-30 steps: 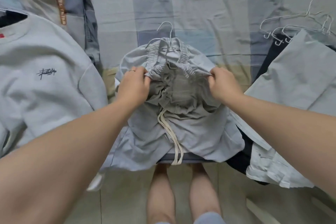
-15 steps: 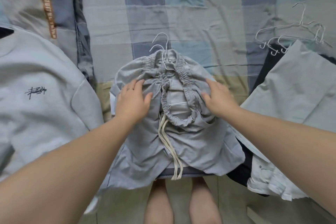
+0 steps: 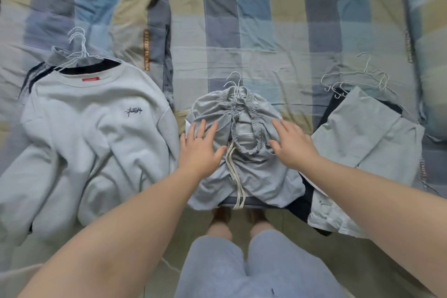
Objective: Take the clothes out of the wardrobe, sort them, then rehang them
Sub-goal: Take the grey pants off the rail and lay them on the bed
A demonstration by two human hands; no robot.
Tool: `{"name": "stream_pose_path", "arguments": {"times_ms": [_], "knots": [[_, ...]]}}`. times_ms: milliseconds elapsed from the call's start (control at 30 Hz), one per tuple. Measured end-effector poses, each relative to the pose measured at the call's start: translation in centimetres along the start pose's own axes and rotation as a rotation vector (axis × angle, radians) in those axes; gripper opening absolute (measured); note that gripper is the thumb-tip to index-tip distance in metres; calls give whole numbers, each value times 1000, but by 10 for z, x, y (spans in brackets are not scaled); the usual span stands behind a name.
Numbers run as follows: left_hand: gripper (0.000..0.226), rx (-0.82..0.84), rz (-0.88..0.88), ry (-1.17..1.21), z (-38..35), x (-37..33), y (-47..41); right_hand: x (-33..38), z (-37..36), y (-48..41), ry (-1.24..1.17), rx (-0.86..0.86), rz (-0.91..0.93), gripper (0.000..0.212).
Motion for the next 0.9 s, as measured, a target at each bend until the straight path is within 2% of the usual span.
{"name": "stream_pose_path", "arguments": {"times_ms": [300, 600, 900], "knots": [[76, -116, -5, -111, 63, -28, 118, 31, 44, 100, 168, -73, 249, 64], [77, -286, 300, -66, 71, -45, 201, 72, 67, 136, 317, -53, 623, 65], [78, -436, 598, 112, 28, -72, 287, 117, 62, 181, 441, -30, 964, 66]]}}
Point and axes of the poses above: each hand's wrist, its own y-axis away from the middle knuckle, its own z-axis out of the back of the hand, x = y × z, the point moved 7 cm from there along -y, towards the middle knuckle, and after that the axes turned 10 degrees about -z, right-handed, at the moved point
